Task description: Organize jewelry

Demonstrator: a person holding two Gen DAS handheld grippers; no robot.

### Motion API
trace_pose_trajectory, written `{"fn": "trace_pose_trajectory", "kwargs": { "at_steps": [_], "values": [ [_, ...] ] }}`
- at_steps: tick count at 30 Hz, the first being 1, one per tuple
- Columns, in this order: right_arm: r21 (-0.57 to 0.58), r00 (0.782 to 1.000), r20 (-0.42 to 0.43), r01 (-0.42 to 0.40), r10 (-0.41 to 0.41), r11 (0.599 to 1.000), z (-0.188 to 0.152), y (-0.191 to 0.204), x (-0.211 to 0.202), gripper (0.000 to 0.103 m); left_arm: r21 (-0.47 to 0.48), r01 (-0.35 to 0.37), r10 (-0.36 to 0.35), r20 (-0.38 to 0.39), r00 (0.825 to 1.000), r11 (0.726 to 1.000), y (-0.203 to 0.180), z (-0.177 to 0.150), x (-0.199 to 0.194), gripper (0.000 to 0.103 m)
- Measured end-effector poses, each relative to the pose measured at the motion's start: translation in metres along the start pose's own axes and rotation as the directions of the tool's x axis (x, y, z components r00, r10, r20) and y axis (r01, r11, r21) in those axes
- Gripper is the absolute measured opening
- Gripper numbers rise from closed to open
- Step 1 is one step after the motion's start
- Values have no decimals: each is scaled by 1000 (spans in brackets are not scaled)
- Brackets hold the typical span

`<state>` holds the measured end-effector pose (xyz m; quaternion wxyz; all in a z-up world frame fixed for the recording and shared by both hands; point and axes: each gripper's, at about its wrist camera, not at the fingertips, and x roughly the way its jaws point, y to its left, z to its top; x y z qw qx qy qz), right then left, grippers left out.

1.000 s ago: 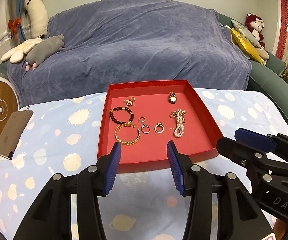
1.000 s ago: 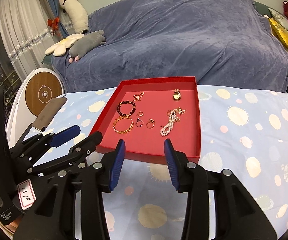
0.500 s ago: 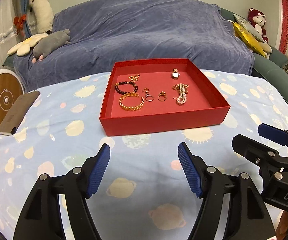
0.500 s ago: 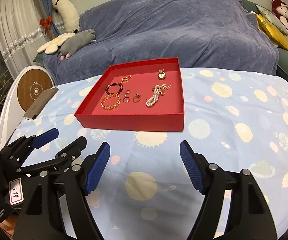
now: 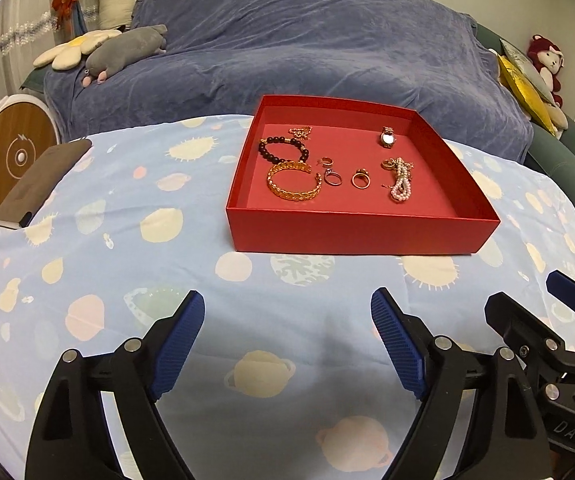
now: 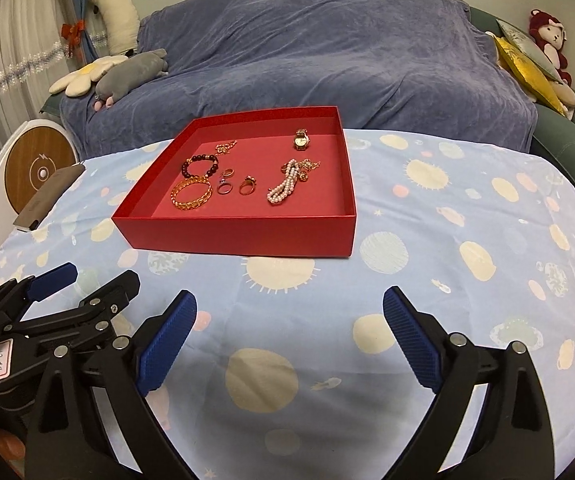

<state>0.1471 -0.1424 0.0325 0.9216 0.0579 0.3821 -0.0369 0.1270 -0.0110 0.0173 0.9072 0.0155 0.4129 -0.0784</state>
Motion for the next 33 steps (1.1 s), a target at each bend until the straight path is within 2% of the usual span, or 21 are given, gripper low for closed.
{"fn": "trace_pose_trajectory", "kwargs": {
  "at_steps": [16,33],
  "values": [
    [9,1000,15,13,-13,1000,-2,-2,-5,94,14,-40,40,20,999,999,-4,-5,-6,83],
    [7,999,32,36,-36,999,-4,-2,-5,97,14,-49,48,19,999,999,-2,-5,-5,83]
  ]
}}
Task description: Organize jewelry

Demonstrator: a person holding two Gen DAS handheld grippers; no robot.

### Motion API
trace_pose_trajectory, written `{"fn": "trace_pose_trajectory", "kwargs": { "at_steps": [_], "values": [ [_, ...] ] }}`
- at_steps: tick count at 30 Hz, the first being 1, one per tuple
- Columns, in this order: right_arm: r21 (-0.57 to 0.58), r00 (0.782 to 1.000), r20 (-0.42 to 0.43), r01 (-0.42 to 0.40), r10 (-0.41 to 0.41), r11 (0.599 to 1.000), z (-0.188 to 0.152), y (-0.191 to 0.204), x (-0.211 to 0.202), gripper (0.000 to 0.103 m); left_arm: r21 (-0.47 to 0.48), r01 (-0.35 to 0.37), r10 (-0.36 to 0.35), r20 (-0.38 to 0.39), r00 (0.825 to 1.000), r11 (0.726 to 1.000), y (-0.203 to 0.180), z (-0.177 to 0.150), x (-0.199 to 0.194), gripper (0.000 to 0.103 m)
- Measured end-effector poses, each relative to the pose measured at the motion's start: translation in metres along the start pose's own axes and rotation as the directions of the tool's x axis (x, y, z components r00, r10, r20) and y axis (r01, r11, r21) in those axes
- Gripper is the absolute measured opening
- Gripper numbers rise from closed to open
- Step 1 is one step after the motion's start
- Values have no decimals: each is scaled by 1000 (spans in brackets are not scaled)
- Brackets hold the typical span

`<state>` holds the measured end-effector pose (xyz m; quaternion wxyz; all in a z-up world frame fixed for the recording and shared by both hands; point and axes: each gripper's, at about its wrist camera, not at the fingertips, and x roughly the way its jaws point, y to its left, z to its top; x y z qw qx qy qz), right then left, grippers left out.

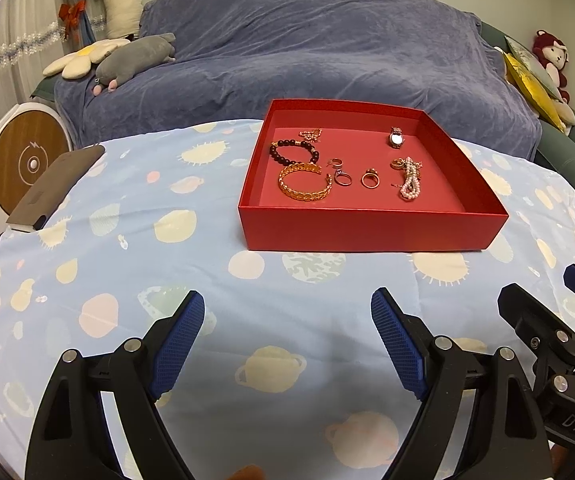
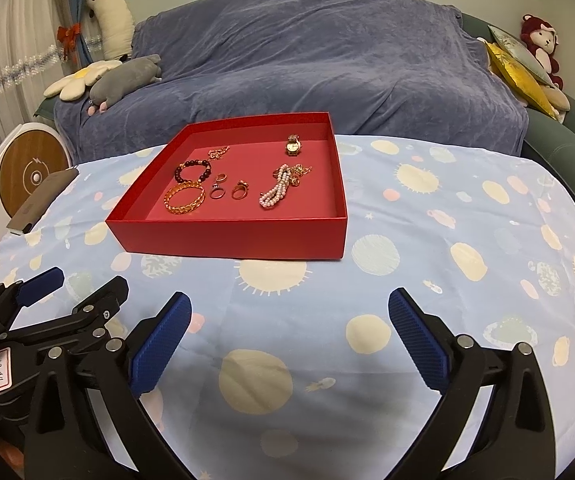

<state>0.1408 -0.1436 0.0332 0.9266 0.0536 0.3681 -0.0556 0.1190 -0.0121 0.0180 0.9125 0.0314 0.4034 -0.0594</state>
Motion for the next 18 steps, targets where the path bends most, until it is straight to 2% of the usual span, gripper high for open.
{"fn": "trace_pose_trajectory", "kwargs": {
  "at_steps": [18],
  "values": [
    [-23,1000,17,13,-12,1000,-1,2,-1,98,-18,-2,2,-3,1000,1000,2,-1,0,83]
  ]
}}
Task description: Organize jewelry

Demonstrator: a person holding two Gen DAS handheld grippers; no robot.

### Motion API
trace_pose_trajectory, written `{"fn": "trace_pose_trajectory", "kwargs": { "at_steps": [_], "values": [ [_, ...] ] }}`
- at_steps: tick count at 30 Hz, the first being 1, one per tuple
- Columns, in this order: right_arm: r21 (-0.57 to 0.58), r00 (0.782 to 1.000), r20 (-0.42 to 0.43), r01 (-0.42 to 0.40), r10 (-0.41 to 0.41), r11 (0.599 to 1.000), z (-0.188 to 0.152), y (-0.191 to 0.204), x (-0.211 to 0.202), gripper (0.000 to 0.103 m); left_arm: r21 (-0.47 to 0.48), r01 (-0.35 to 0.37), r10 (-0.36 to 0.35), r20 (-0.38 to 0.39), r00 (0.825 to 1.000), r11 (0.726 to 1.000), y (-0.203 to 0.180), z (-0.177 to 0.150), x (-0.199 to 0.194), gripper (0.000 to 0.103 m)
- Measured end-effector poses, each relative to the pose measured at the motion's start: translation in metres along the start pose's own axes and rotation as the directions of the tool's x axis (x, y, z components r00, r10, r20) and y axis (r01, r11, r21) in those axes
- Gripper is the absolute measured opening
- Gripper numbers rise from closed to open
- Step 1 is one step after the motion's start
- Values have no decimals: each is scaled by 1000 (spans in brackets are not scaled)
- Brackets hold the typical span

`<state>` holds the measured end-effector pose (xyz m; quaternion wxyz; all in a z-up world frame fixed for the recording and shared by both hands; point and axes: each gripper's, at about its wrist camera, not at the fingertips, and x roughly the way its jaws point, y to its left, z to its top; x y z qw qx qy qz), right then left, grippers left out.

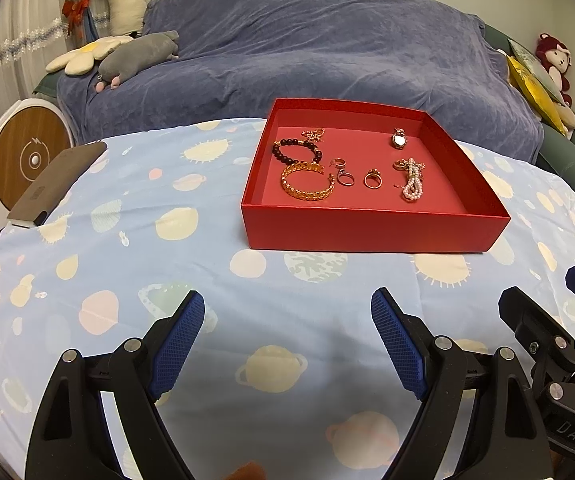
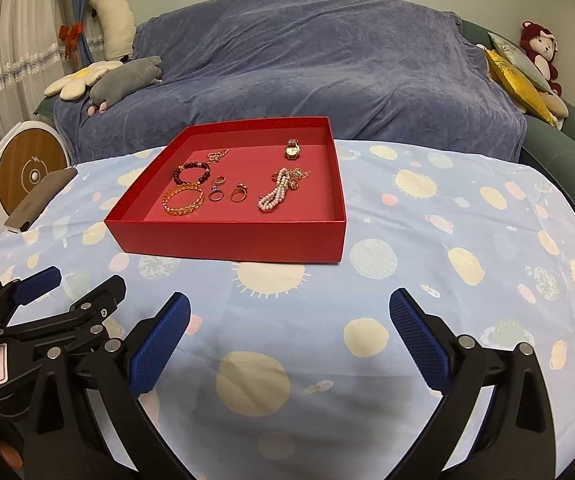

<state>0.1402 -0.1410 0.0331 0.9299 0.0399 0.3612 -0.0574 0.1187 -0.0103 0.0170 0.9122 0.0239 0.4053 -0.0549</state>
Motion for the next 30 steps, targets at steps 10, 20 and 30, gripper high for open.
{"fn": "trace_pose_trajectory", "kwargs": {
  "at_steps": [10,20,30],
  "values": [
    [-4,1000,-3,2,-2,1000,-1,2,1,98,9,-14,14,16,1000,1000,-1,-1,-3,83],
    [8,1000,-1,-2,2,1000,-4,1,1,98,7,3,-3,-2,1000,1000,0,0,-1,83],
    [4,1000,-1,2,-2,1000,-4,1,1,98,24,-20,20,15,1000,1000,-3,-2,-2,85]
  ]
}}
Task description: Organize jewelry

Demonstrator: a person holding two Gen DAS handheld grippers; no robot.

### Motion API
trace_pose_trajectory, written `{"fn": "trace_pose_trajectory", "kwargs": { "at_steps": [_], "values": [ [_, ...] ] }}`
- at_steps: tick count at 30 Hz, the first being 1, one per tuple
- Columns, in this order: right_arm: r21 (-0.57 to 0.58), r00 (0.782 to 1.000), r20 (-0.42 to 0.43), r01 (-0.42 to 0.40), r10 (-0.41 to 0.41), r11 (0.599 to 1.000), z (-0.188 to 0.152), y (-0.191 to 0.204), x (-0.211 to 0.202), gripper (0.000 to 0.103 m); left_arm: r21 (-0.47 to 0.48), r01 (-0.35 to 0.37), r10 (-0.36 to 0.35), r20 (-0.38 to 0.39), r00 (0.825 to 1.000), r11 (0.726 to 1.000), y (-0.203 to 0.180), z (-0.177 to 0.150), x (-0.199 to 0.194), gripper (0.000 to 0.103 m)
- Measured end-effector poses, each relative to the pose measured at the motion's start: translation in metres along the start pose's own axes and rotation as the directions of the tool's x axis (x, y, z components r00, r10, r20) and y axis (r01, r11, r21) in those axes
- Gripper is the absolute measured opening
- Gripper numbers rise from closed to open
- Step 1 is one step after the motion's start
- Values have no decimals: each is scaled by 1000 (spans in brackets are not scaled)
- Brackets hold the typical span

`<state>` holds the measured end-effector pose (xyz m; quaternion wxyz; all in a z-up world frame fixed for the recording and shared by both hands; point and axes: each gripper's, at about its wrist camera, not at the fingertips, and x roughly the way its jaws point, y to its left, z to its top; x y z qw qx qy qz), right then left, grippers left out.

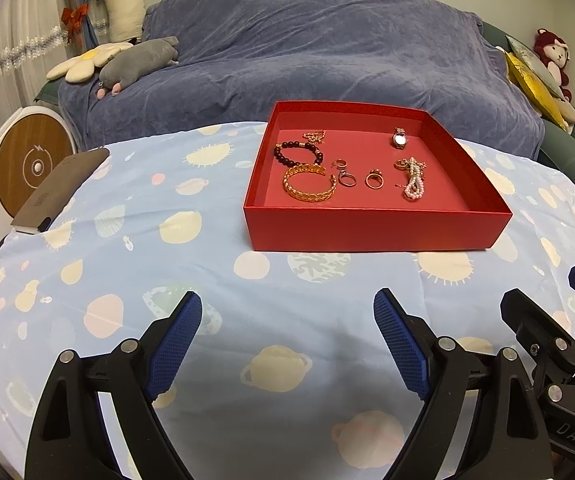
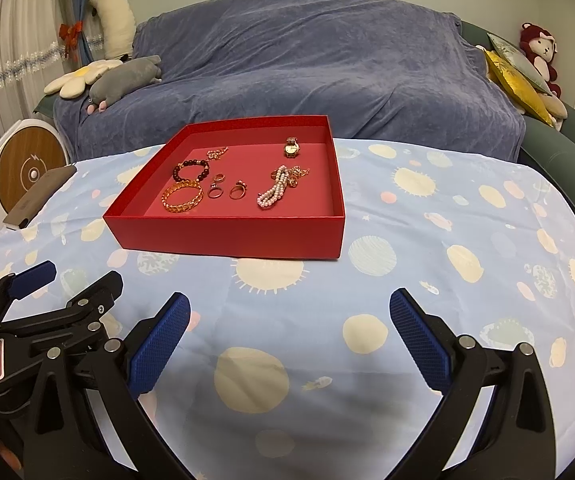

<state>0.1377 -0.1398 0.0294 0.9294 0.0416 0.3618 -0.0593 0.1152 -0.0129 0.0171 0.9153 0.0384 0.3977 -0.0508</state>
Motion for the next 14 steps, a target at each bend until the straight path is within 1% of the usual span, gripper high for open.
{"fn": "trace_pose_trajectory", "kwargs": {
  "at_steps": [14],
  "values": [
    [1,1000,-2,2,-2,1000,-1,-1,0,98,1,-14,14,0,1000,1000,0,1,0,85]
  ]
}}
